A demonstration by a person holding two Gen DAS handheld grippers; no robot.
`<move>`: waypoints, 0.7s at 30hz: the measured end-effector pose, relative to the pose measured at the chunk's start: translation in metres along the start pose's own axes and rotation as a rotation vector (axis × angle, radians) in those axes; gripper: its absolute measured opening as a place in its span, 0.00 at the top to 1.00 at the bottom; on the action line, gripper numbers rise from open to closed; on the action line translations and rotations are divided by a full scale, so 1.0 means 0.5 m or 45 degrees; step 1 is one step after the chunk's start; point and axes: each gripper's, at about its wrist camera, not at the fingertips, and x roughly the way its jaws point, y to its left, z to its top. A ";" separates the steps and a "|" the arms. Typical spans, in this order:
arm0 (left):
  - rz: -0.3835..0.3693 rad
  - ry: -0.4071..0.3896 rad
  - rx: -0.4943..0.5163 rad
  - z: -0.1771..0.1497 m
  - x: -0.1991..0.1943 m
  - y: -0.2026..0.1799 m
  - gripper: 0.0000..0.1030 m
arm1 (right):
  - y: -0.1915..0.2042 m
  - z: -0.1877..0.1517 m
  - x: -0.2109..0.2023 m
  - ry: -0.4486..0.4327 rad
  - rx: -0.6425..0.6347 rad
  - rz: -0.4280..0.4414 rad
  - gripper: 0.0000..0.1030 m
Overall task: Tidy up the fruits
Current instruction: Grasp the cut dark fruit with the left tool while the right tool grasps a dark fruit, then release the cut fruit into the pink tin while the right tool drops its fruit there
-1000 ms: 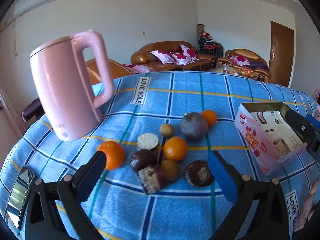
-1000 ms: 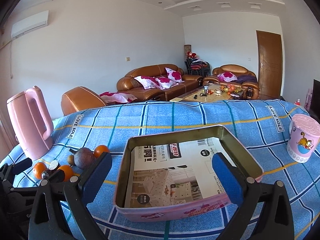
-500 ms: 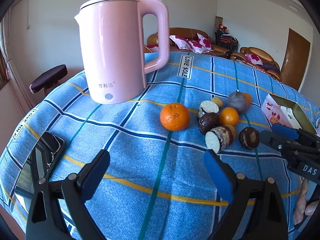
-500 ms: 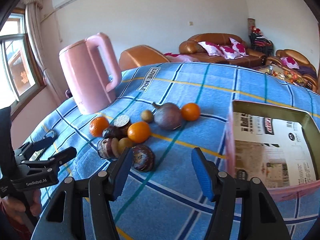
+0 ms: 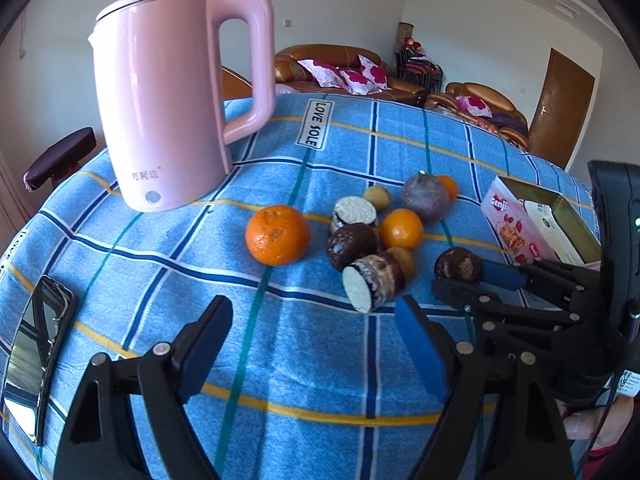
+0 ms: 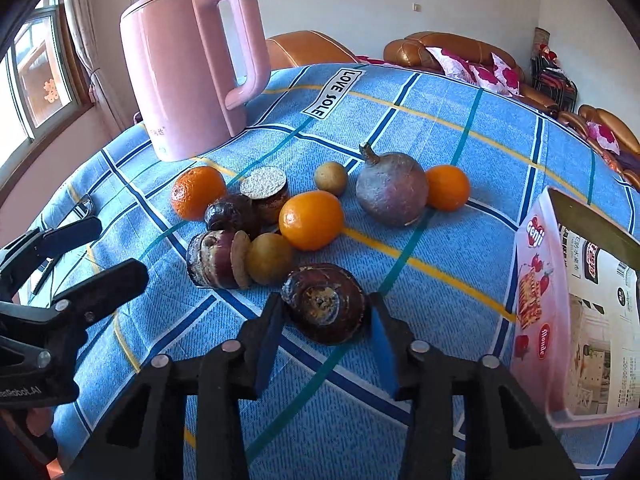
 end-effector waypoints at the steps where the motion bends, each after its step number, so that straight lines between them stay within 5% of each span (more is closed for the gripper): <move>1: -0.012 0.007 0.007 0.002 0.005 -0.008 0.23 | -0.009 -0.001 -0.010 -0.028 0.021 -0.003 0.59; 9: -0.085 0.107 0.007 0.022 0.060 -0.053 0.42 | -0.084 0.004 -0.120 -0.329 0.138 -0.041 0.59; 15: 0.029 0.128 0.091 0.027 0.099 -0.077 0.47 | -0.126 0.000 -0.127 -0.319 0.200 -0.052 0.59; 17: 0.016 0.120 0.090 0.024 0.093 -0.068 0.58 | -0.134 0.000 -0.124 -0.311 0.217 -0.056 0.59; 21: -0.023 0.112 0.041 0.016 0.082 -0.033 0.58 | -0.140 0.000 -0.130 -0.325 0.238 -0.063 0.59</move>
